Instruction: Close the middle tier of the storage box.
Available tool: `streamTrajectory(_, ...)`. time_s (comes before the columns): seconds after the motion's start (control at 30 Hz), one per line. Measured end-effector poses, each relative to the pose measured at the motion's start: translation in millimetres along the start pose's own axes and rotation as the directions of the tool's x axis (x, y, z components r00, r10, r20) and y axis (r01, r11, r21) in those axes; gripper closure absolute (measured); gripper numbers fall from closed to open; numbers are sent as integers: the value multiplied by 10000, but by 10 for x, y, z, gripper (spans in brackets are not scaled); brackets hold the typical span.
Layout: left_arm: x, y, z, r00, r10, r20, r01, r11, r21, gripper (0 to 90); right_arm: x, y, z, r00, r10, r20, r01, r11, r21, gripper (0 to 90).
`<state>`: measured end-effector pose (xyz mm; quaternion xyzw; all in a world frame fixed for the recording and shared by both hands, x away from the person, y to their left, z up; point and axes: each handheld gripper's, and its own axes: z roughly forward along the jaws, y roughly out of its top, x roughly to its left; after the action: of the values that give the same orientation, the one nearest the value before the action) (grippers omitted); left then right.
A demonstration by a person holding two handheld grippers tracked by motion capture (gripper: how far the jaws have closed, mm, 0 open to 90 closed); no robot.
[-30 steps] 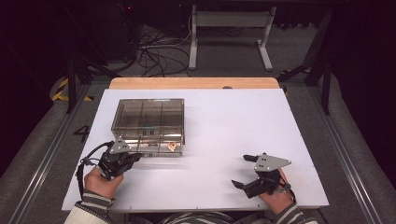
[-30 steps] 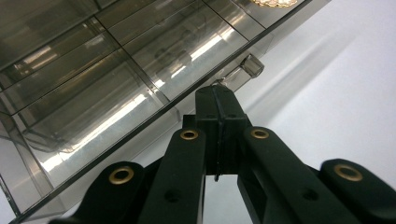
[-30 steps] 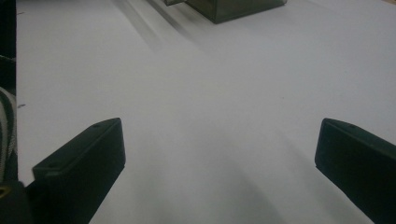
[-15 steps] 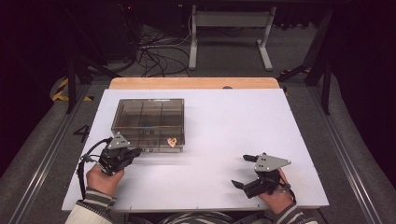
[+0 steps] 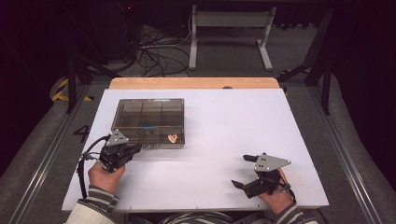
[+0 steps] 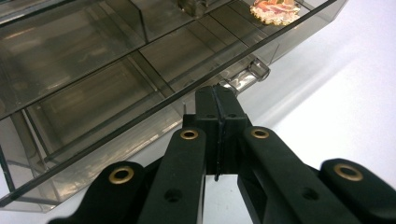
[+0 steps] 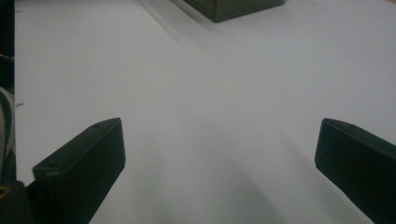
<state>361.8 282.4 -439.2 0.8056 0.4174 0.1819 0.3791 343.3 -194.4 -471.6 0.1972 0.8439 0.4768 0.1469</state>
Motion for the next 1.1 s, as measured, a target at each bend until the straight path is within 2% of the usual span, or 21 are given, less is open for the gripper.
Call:
streamTrajectory(0.03, -1, 1, 9, 10000, -75, -32, 75, 10000, -1, 895, 0, 0, 0, 10000, -2, 1, 2, 10000, 0, 22)
streamTrajectory(0.07, 11, 4, 17, 9999, 22, -101, -22, 10000, 2, 895, 1, 0, 0, 10000, 1, -2, -1, 10000, 2, 22)
streamTrajectory(0.1, 6, 2, 26, 9999, -120, -11, 120, 9999, 9, 895, 1, 0, 0, 10000, 0, -2, 0, 10000, 3, 22)
streamTrajectory(0.3, 33, 14, 47, 9999, -89, -79, 88, 9999, -69, 895, 0, 1, 0, 10000, -1, 0, 1, 10000, 14, 23)
streamTrajectory(0.47, 55, 20, 70, 9995, -308, -15, 308, 9995, -119, 895, 0, 1, 0, 10000, -5, -1, 5, 10000, 16, 22)
streamTrajectory(0.77, 102, 31, 107, 9990, -449, -64, 448, 9987, -232, 895, 0, 1, 1, 10000, -6, 5, 6, 10000, 21, 23)
streamTrajectory(0.8, 115, 33, 109, 9992, -357, -192, 352, 9991, -254, 895, 0, 1, 2, 10000, -6, 5, 6, 10000, 22, 22)
streamTrajectory(0.87, 122, 32, 127, 9985, -531, -101, 528, 9982, -268, 895, 0, 1, 2, 10000, -7, 5, 7, 10000, 25, 22)
streamTrajectory(1.1, 162, 36, 154, 9979, -586, -294, 577, 9979, -288, 895, 0, 1, 2, 10000, -10, 4, 10, 10000, 27, 23)
